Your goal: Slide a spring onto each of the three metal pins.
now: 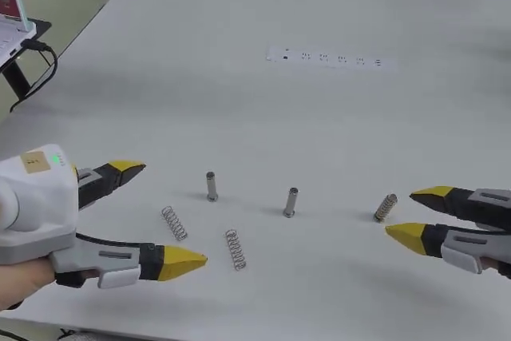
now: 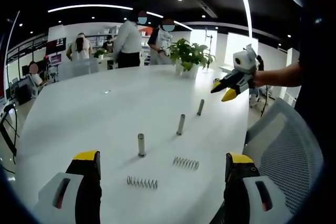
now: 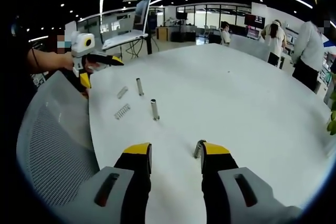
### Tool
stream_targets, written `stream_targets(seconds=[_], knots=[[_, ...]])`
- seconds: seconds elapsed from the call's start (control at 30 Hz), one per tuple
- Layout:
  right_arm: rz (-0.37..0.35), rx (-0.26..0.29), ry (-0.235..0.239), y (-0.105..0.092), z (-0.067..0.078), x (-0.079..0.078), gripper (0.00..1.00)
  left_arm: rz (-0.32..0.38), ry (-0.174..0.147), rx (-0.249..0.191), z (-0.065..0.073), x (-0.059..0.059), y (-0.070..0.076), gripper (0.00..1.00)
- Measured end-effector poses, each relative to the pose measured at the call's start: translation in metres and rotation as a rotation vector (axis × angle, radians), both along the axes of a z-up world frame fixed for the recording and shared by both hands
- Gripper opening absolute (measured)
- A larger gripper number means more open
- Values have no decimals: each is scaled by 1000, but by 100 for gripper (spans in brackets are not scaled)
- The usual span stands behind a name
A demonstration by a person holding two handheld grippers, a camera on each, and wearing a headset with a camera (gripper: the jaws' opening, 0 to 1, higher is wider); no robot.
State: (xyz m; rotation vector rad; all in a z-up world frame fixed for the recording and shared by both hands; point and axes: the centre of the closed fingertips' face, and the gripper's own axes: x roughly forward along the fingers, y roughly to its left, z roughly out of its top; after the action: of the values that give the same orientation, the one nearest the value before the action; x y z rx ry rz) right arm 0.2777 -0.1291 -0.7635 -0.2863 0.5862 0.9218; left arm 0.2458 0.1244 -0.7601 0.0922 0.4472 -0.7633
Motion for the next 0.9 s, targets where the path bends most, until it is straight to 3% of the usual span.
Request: stream_targets(seconds=[0.27,0.5,0.63,0.73,0.9], knots=[[-7,12,20,0,-2,-6,35,4,0,-1,1,-1,3,96],[16,-18,59,11,-13,-14,34,6,3,-1,1,-3,3,96],[23,-2,81,23,-12,-16,33,8,4,-1,0,-4,4,96],[43,-26,93,32,-15,-19,32,9,2,-3,1,-4,5,96],[79,7,111,53,-9,-25,32,10,1,-3,1,-4,7,96]])
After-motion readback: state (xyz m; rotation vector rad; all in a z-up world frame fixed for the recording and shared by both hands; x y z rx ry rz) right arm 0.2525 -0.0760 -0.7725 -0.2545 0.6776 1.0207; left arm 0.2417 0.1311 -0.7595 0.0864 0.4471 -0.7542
